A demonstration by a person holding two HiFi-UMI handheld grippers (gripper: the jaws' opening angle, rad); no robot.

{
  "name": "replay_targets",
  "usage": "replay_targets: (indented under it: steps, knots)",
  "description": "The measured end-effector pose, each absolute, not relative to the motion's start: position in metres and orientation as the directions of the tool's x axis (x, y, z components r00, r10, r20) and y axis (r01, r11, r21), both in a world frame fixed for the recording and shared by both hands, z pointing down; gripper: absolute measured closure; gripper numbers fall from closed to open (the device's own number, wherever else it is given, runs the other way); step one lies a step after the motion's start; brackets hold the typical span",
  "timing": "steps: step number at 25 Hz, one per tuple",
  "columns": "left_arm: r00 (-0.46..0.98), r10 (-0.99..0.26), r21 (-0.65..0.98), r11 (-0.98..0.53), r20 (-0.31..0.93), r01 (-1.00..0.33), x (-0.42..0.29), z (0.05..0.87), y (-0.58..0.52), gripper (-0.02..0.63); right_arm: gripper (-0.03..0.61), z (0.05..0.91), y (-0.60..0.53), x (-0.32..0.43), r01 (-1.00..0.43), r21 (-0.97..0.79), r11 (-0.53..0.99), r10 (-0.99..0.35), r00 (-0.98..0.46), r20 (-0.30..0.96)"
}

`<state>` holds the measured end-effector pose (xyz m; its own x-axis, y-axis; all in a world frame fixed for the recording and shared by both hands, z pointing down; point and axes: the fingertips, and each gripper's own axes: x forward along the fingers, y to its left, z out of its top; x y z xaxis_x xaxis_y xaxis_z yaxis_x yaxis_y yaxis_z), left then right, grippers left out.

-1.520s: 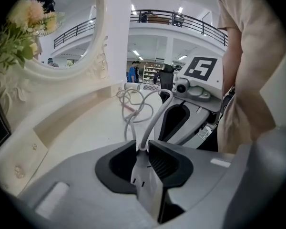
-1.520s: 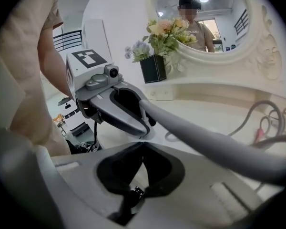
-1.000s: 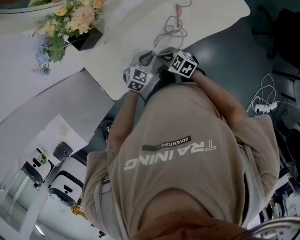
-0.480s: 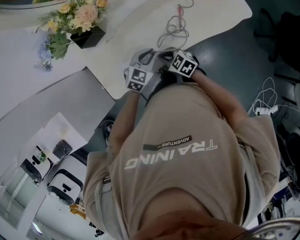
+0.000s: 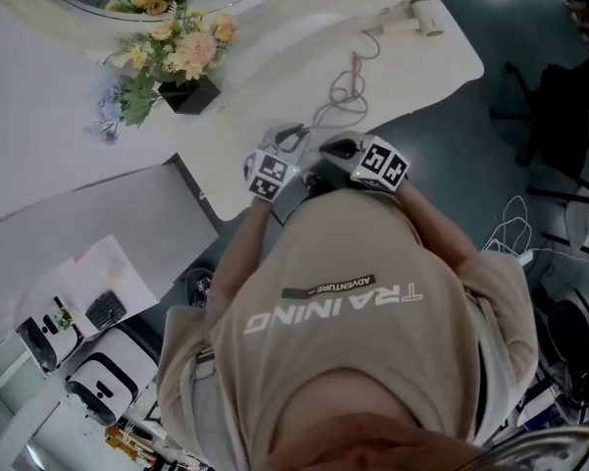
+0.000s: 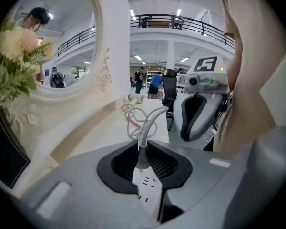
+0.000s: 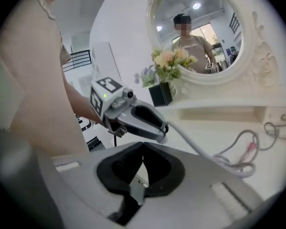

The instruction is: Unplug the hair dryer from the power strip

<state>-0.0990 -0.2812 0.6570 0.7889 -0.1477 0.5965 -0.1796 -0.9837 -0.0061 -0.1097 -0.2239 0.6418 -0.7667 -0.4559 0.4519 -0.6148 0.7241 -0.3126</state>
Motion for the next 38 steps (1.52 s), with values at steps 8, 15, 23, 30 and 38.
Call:
replay_targets:
  steps: [8, 15, 23, 30, 38]
  knots:
    - [0.774, -0.167, -0.032, -0.982, 0.610, -0.186, -0.109, 0.641, -0.269, 0.551, 0.574, 0.544, -0.233, -0.093, -0.643, -0.245, 0.726, -0.579, -0.763, 0.286]
    - [0.796, -0.210, -0.033, -0.972, 0.567, -0.233, -0.106, 0.615, -0.270, 0.551, 0.574, 0.488, -0.249, -0.079, -0.647, -0.166, 0.744, -0.613, -0.760, 0.214]
    - [0.831, -0.258, -0.022, -0.959, 0.493, -0.284, -0.091, 0.580, -0.283, 0.551, 0.574, 0.432, -0.280, -0.031, -0.746, -0.140, 0.651, -0.744, -0.663, 0.076]
    - [0.841, -0.265, -0.043, -0.959, 0.472, -0.278, -0.091, 0.567, -0.279, 0.551, 0.574, 0.422, -0.287, -0.014, -0.784, -0.107, 0.611, -0.779, -0.620, 0.089]
    - [0.840, -0.275, -0.052, -0.957, 0.467, -0.285, -0.105, 0.567, -0.272, 0.551, 0.574, 0.422, -0.276, -0.030, -0.754, -0.071, 0.653, -0.747, -0.657, 0.099]
